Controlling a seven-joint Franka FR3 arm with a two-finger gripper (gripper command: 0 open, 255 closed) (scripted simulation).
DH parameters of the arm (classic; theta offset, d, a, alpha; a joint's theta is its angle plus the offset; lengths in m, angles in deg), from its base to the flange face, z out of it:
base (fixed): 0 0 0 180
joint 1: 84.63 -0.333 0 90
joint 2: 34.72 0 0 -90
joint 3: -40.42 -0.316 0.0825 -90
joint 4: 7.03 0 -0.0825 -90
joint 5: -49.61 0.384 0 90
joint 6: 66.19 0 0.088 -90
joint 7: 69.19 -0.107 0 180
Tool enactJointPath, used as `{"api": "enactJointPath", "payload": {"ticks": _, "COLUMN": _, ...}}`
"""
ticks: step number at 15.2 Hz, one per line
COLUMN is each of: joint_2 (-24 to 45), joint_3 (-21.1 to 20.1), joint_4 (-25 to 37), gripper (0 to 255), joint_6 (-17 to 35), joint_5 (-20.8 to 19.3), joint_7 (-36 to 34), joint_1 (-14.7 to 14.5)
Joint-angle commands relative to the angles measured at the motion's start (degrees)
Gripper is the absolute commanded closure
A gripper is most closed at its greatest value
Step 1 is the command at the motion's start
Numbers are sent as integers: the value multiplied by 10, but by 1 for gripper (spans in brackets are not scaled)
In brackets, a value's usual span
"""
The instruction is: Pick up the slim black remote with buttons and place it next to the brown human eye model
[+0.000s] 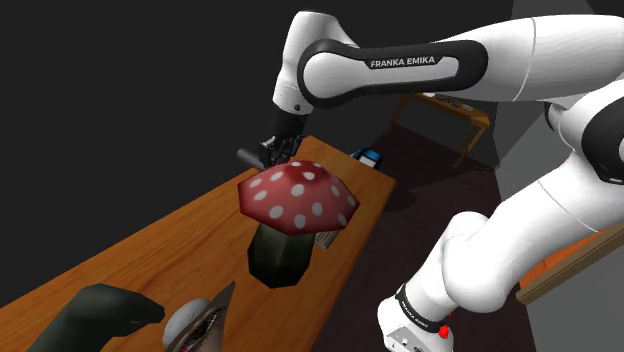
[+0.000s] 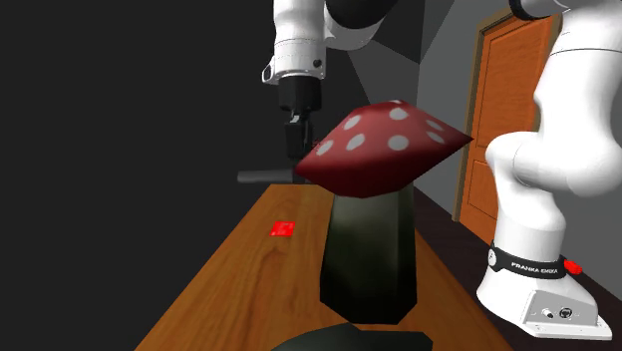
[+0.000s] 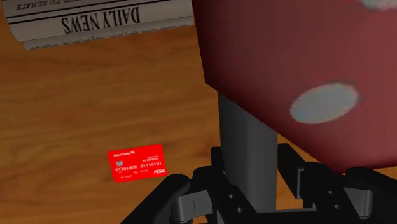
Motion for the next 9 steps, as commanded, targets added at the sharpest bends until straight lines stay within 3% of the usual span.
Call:
{"api": "enactJointPath", "payload": {"ticks": 1, "joint_2": 10, "joint_3": -19, "joint_4": 12, "gripper": 255, "joint_6": 1, "joint_5": 3, "joint_7": -30, "joint_1": -12}}
{"api": "enactJointPath", "payload": {"ticks": 9, "joint_2": 92, "joint_3": -81, "joint_4": 100, "gripper": 255, "joint_6": 4, "joint_5": -7, "joint_7": -143, "joint_1": -57}}
